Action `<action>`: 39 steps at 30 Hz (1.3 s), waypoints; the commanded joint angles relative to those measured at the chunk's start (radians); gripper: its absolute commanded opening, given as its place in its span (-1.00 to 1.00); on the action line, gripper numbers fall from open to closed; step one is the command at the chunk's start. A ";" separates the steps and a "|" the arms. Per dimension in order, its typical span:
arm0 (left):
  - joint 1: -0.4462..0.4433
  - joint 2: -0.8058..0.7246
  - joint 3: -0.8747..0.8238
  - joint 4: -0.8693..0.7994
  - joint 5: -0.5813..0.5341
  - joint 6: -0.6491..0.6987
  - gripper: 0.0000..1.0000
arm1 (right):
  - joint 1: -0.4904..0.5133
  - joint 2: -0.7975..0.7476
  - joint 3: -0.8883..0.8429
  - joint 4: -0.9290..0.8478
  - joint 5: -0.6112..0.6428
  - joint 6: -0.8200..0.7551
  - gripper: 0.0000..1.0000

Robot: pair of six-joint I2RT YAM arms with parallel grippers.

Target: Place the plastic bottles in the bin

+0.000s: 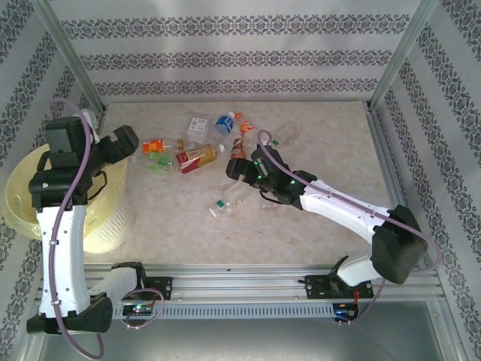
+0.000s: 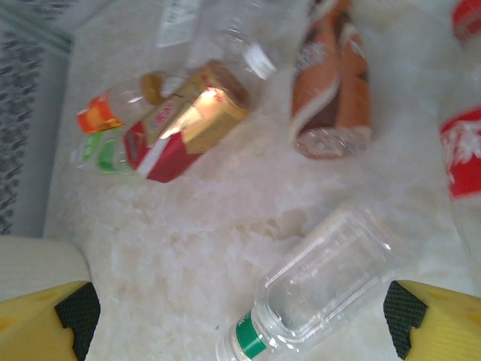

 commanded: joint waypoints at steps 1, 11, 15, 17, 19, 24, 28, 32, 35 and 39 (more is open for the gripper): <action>-0.096 0.024 0.006 0.105 0.048 -0.045 1.00 | 0.015 0.051 0.070 -0.191 0.085 0.200 0.96; -0.342 0.143 -0.046 0.275 0.104 -0.043 0.99 | 0.021 0.170 0.097 -0.222 0.128 0.368 0.91; -0.353 0.176 -0.043 0.262 0.058 -0.012 0.99 | 0.022 0.257 0.164 -0.253 0.135 0.376 0.81; -0.354 0.178 -0.053 0.264 0.030 0.000 0.99 | 0.023 0.308 0.215 -0.302 0.148 0.376 0.84; -0.353 0.176 -0.063 0.271 0.018 0.010 0.99 | 0.023 0.352 0.259 -0.351 0.161 0.381 0.86; -0.353 0.178 -0.080 0.270 -0.034 0.032 0.99 | 0.023 0.439 0.336 -0.409 0.169 0.387 0.88; -0.354 0.185 -0.083 0.260 -0.071 0.050 0.99 | 0.022 0.502 0.403 -0.420 0.128 0.373 0.88; -0.353 0.200 -0.076 0.255 -0.074 0.060 0.99 | 0.020 0.543 0.412 -0.417 0.107 0.399 0.84; -0.354 0.211 -0.072 0.252 -0.078 0.062 0.99 | 0.014 0.568 0.406 -0.391 0.082 0.416 0.81; -0.353 0.223 -0.074 0.252 -0.071 0.055 0.99 | 0.012 0.590 0.403 -0.347 0.068 0.408 0.70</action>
